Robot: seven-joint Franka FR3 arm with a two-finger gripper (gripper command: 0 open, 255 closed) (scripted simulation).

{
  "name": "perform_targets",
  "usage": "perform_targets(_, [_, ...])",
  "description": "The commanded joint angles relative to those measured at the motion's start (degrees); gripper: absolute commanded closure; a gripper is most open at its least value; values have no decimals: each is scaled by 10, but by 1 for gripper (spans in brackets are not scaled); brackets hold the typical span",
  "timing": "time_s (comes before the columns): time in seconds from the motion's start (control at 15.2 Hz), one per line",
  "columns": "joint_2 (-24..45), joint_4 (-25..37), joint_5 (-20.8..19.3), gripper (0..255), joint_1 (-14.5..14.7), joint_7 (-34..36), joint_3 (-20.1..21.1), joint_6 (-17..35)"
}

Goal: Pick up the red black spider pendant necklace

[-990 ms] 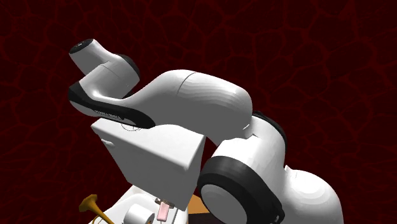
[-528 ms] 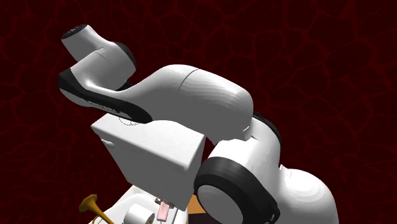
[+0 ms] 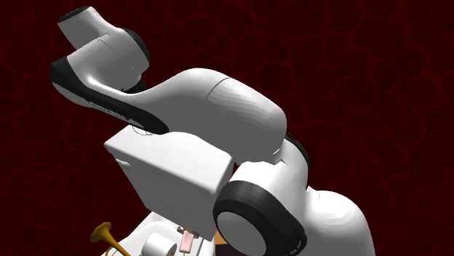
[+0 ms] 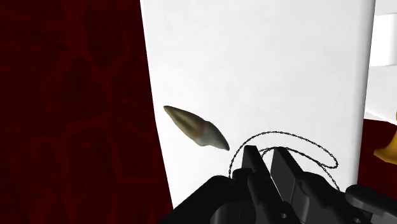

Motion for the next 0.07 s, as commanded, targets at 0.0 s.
perform_targets(0.0, [4,12,-2,255,3,-2,-1,-7])
